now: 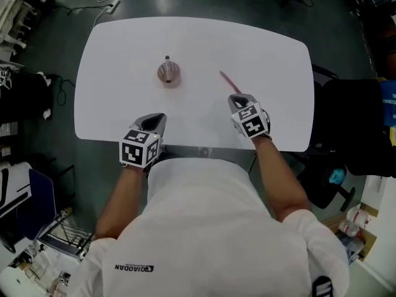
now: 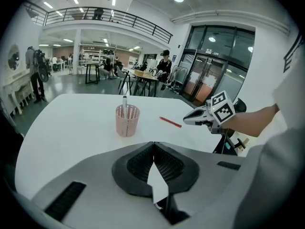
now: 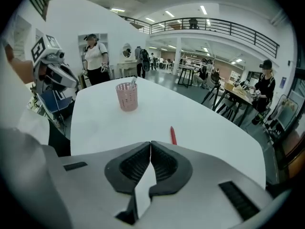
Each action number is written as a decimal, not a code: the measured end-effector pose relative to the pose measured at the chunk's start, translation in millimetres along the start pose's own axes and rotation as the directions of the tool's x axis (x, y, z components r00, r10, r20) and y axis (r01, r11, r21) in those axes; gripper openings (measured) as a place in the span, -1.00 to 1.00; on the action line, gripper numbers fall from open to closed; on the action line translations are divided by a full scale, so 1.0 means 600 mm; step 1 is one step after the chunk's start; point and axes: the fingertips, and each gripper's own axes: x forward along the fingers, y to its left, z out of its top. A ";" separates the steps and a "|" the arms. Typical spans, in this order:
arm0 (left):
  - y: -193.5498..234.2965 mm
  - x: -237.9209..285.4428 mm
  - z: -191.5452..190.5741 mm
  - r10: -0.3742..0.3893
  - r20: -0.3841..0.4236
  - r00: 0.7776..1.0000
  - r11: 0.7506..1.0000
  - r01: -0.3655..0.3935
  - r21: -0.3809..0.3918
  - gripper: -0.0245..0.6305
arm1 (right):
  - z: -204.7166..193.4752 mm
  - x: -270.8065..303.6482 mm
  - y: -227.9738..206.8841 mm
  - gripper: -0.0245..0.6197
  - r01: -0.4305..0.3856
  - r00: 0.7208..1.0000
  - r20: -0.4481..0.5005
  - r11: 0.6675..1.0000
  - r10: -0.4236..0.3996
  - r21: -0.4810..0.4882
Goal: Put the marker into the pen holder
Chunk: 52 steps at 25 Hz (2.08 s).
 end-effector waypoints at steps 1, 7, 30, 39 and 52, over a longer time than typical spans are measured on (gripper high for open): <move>0.000 -0.001 -0.005 0.009 0.000 1.000 1.000 -0.009 -0.012 -0.84 | -0.001 0.009 -0.006 -0.86 -0.003 1.000 -0.008 1.000 0.003 -0.016; 0.013 -0.011 -0.035 0.050 -0.013 0.999 0.997 -0.051 -0.065 -0.84 | 0.011 0.072 -0.031 -0.82 -0.013 1.000 -0.027 0.998 0.012 -0.063; 0.045 -0.031 -0.064 0.092 -0.023 0.996 0.977 -0.094 -0.189 -0.84 | 0.031 0.218 -0.110 -0.64 -0.059 0.965 -0.259 0.995 0.036 -0.080; 0.095 -0.054 -0.041 0.113 0.002 0.994 0.978 -0.111 -0.178 -0.84 | 0.018 0.224 -0.104 -0.71 -0.096 0.951 -0.292 0.995 0.103 0.040; 0.132 -0.106 -0.015 0.087 0.026 0.996 0.990 -0.084 -0.109 -0.84 | 0.016 0.216 -0.105 -0.72 -0.002 0.951 -0.308 0.998 0.023 0.070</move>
